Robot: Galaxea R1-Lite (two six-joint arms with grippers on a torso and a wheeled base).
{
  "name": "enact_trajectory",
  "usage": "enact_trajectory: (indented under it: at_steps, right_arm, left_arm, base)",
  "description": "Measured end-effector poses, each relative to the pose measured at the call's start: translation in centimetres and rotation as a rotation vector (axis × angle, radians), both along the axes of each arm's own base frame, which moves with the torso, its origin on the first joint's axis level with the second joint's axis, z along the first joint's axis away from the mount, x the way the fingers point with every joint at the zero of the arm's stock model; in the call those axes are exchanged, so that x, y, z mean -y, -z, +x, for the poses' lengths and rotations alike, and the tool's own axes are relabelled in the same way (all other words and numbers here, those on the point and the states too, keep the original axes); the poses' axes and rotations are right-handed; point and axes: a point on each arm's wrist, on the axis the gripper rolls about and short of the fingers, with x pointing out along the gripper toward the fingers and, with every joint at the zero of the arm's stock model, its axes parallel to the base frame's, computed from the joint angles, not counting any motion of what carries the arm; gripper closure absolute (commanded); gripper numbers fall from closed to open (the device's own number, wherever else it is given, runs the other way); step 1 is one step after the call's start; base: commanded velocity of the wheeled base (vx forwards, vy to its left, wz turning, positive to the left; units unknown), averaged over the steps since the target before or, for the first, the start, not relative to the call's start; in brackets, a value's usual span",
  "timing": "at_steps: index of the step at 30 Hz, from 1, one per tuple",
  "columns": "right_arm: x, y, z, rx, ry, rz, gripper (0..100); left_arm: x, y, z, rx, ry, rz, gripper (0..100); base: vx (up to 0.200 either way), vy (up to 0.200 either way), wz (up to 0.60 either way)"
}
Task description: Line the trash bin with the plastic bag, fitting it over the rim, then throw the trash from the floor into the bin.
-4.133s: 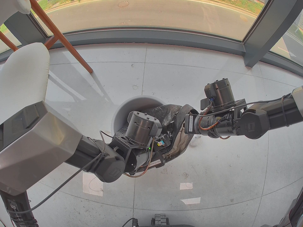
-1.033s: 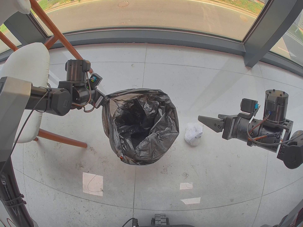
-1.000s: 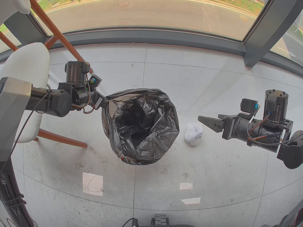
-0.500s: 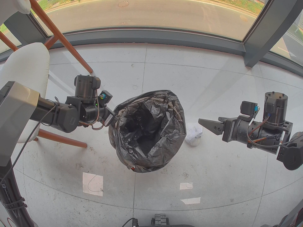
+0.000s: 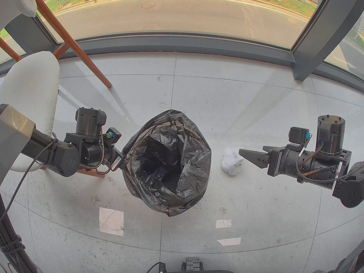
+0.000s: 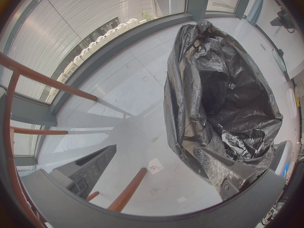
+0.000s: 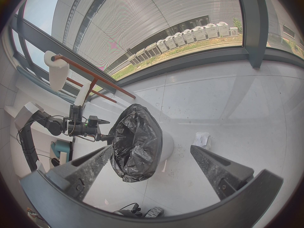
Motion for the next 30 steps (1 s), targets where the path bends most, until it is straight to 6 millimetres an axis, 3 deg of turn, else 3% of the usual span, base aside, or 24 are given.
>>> enact_trajectory:
  at_steps: [5,12,18,24,30]
  right_arm:
    - [0.1,0.0,0.0,-0.005,0.005,0.002,0]
    - [0.3,0.1,0.0,-0.008,0.013,0.004,0]
    - [0.3,0.2,0.1,-0.012,0.017,0.003,0]
    - [0.2,0.2,0.0,-0.012,0.011,0.001,0]
    - [0.2,0.2,0.0,-0.012,0.012,0.0,0]
  left_arm:
    - [-1.2,-0.7,-0.8,0.008,-0.014,0.011,0]
    - [-2.1,-1.8,-3.6,-0.002,0.018,-0.024,0]
    - [-2.5,-1.5,-6.1,-0.053,0.034,-0.041,0]
    - [-0.3,-1.4,-7.2,-0.066,0.101,-0.068,0]
    - [1.7,-1.0,-6.3,-0.067,0.144,-0.077,0]
  base:
    - [0.0,0.0,0.0]
    - [0.0,0.0,0.0]
    - [0.0,0.0,0.0]
    - [0.0,0.0,0.0]
    - [0.0,0.0,0.0]
